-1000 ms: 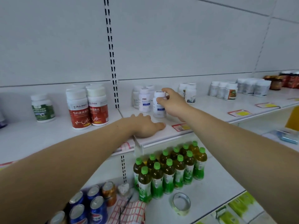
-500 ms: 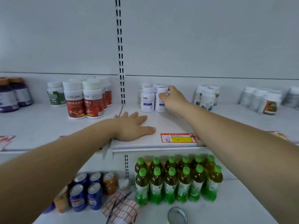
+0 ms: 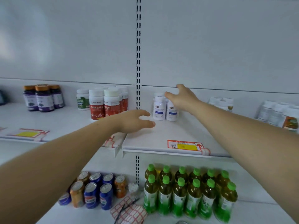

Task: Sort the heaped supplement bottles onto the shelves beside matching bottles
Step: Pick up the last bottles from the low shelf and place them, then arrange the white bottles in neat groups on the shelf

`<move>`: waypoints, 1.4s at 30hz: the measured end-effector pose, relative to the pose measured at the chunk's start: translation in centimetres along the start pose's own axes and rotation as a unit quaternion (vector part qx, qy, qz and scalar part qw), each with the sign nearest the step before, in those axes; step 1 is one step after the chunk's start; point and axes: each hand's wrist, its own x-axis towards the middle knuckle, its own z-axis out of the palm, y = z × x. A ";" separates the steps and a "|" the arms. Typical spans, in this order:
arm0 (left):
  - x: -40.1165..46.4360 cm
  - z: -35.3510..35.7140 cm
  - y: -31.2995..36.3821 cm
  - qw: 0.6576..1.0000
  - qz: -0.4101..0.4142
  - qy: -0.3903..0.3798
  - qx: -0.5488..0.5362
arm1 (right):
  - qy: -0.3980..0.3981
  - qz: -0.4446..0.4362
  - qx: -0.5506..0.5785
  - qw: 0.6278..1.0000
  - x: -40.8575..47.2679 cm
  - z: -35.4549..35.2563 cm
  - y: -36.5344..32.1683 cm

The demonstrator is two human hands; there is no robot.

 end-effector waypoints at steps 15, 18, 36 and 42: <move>-19.6 -13.5 -23.8 0.982 -0.113 0.132 0.072 | -0.103 -0.246 -0.099 0.959 -7.4 14.2 -30.0; -23.7 -16.0 -30.0 0.979 -0.136 0.130 0.076 | -0.133 -0.263 -0.102 0.950 -9.3 19.0 -36.6; -29.4 -30.5 -64.2 0.953 -0.208 0.214 0.056 | -0.180 -0.344 -0.125 0.913 -5.4 47.1 -67.0; -30.1 -37.6 -77.6 0.949 -0.228 0.212 0.042 | -0.199 -0.346 -0.106 0.911 -2.5 55.6 -78.4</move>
